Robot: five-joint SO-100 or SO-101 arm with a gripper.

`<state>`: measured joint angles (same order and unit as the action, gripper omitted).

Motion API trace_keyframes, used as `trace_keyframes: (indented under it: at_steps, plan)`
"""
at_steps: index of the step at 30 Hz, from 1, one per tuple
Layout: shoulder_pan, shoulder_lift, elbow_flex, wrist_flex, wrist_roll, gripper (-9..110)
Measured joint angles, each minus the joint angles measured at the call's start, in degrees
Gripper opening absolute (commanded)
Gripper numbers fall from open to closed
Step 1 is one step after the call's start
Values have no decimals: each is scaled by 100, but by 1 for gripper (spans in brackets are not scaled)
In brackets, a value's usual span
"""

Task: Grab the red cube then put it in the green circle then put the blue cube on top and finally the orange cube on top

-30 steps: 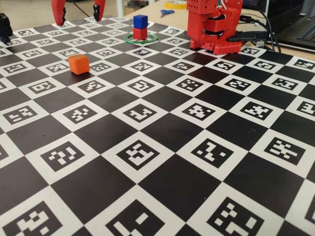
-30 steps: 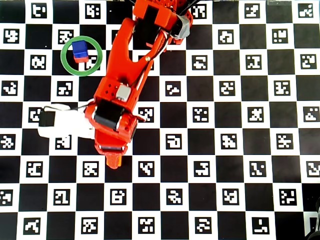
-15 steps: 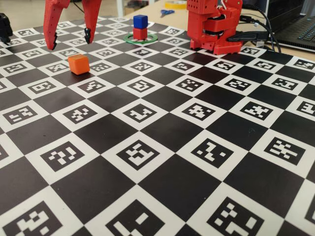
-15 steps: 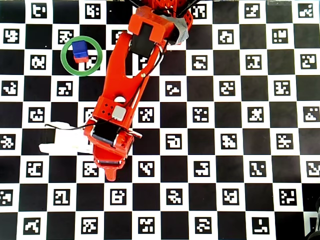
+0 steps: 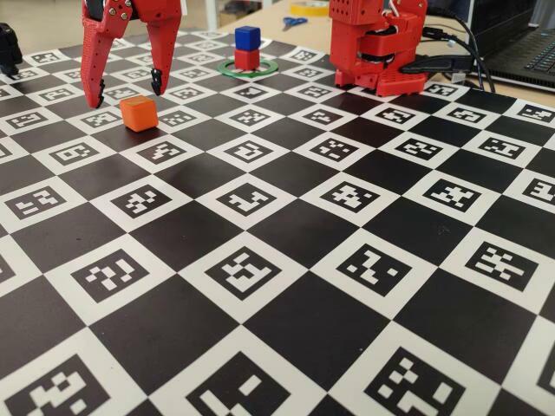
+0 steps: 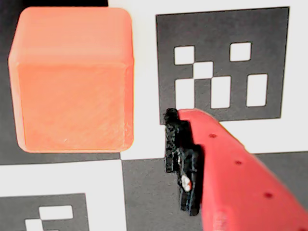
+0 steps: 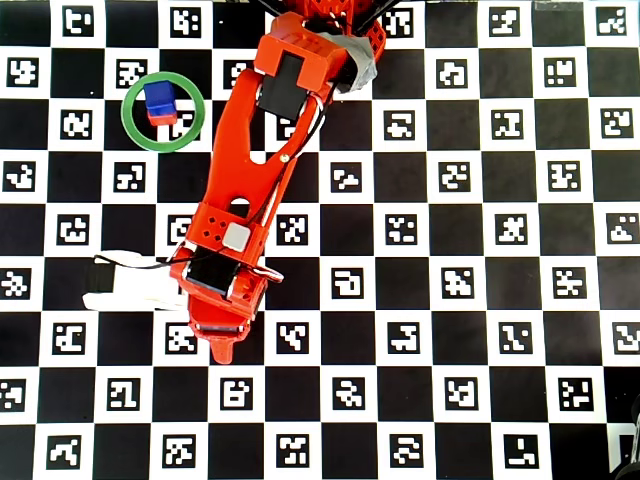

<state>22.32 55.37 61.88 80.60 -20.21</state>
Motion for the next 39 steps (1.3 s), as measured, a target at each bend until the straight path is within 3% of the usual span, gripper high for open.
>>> trace_keyframes:
  at_steps: [33, 35, 39]
  plan:
    - [-26, -202, 272, -466, 35, 41]
    - [-26, -202, 272, -466, 35, 38]
    - [-26, -202, 272, -466, 35, 21]
